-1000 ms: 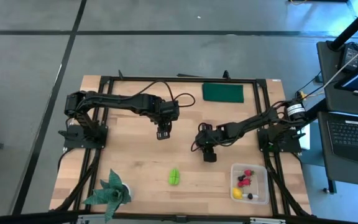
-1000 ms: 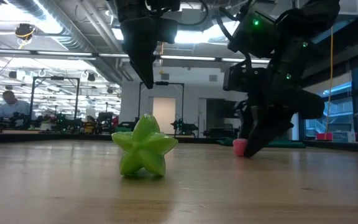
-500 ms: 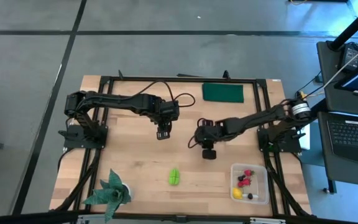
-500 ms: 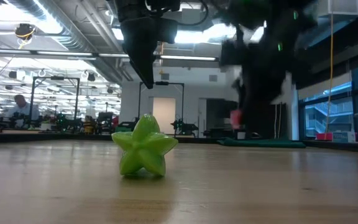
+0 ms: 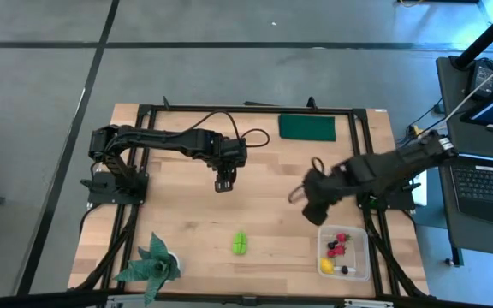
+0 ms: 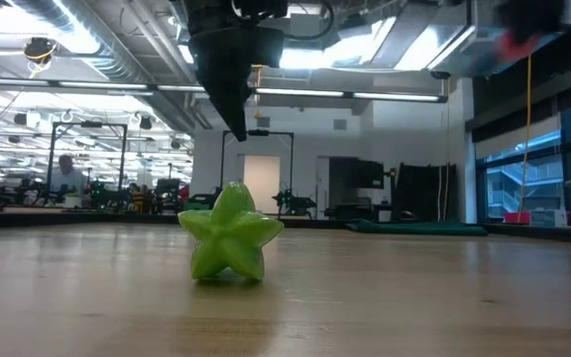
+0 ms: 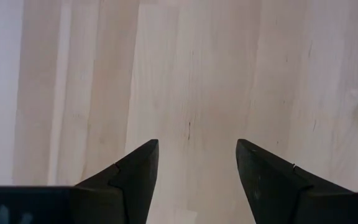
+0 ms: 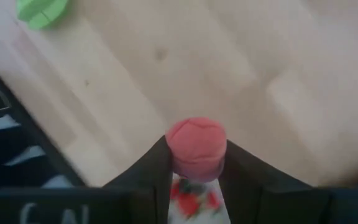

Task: Pick and placing Produce into tupperware
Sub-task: Put the pink peach into the transparent bin, then put the green starfruit into the transparent bin

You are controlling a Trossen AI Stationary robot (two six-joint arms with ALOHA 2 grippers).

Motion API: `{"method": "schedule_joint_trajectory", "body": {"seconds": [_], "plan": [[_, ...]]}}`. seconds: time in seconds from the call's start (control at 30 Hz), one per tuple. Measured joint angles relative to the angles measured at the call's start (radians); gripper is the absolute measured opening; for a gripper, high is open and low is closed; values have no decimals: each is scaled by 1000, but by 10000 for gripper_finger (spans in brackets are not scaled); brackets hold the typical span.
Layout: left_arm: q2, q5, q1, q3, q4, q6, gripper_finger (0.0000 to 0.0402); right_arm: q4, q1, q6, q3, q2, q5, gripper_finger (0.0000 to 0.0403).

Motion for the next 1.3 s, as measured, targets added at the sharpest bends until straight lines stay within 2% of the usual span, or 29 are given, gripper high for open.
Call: {"method": "schedule_joint_trajectory", "body": {"seconds": [0.17,0.27,0.37,0.57,0.83,1.1,1.3], "plan": [[0,-19,0,0,5,47,208,2,195,389,-67,-31,-2,112],[0,-25,2,0,5,48,208,51,300,567,-121,-30,-1,115],[0,-26,7,0,5,49,208,131,385,697,-183,-30,-1,117],[0,-25,15,0,5,50,208,209,495,860,-316,-30,-5,119],[0,-25,15,0,5,49,208,399,546,895,-498,-29,-7,119],[0,-25,15,0,5,49,208,511,546,890,-561,-29,-7,123],[0,-25,15,0,5,49,208,556,546,839,-561,-29,-8,169]]}}
